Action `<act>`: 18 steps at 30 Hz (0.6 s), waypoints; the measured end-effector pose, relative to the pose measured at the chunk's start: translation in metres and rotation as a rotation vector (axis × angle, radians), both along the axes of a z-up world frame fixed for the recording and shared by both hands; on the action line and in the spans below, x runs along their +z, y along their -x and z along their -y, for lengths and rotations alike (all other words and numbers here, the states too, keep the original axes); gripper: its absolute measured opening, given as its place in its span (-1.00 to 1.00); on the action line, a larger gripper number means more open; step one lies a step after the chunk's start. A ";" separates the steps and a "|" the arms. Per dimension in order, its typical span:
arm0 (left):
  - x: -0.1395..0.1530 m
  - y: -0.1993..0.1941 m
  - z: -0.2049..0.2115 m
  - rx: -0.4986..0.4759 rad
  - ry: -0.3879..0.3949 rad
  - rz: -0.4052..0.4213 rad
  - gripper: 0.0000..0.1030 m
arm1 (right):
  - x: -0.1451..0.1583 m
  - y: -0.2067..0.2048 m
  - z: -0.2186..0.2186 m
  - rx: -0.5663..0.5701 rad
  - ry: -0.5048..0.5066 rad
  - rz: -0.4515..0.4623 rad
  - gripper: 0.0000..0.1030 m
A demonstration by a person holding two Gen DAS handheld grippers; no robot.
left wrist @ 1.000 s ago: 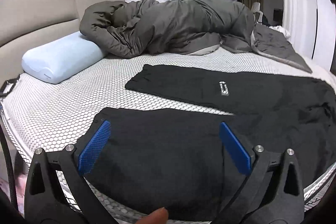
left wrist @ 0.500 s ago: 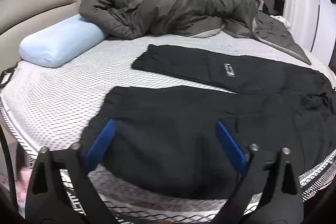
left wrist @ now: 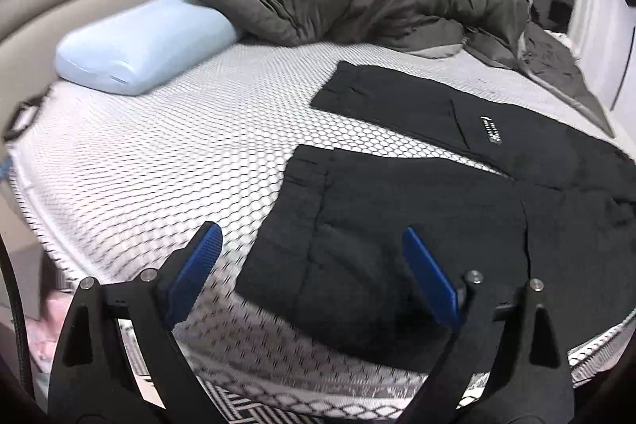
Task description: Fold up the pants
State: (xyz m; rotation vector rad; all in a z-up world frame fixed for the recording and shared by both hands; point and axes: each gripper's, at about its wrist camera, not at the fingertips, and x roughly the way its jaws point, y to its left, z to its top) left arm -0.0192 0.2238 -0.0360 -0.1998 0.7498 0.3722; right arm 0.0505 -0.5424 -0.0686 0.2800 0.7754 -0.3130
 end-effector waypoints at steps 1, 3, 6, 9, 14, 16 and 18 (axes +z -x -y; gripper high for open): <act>-0.002 -0.005 -0.003 -0.016 0.004 -0.012 0.73 | 0.003 0.003 -0.005 0.006 0.022 0.001 -0.03; -0.009 -0.019 -0.006 -0.056 0.000 -0.048 0.61 | 0.010 0.012 -0.014 -0.003 0.065 0.006 -0.02; -0.025 -0.036 -0.015 -0.105 0.080 -0.109 0.39 | 0.022 0.030 -0.028 0.007 0.099 0.027 0.12; -0.034 -0.044 -0.019 -0.132 0.096 -0.112 0.34 | 0.035 0.037 -0.041 0.015 0.131 0.057 0.18; -0.031 -0.040 -0.021 -0.143 0.101 -0.066 -0.26 | 0.049 0.039 -0.057 0.044 0.157 0.084 0.26; -0.027 -0.037 -0.015 -0.144 0.056 -0.040 -0.28 | 0.052 0.035 -0.061 0.054 0.165 0.092 0.26; -0.021 -0.035 -0.008 -0.134 0.003 -0.023 -0.28 | 0.053 0.025 -0.064 0.062 0.157 0.098 0.26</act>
